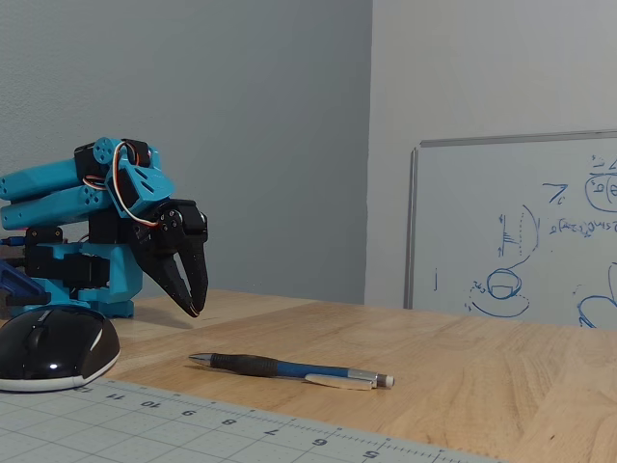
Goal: Touch the pen.
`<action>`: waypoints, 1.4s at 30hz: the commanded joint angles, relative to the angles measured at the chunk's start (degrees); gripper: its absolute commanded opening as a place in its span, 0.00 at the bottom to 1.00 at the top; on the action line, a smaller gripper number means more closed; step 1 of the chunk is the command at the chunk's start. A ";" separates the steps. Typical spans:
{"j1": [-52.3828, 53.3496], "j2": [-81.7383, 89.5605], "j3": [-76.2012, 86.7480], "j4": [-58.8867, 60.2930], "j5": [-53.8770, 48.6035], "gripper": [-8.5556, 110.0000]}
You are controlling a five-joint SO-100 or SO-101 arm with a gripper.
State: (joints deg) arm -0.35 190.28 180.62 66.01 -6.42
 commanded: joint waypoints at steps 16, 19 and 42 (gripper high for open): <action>0.97 -21.97 -11.07 -22.06 -0.18 0.08; 1.41 -33.49 -18.54 -23.12 -0.18 0.08; 17.75 -97.47 -72.69 -23.55 -0.35 0.08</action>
State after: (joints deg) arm 16.35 95.10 117.77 43.24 -6.42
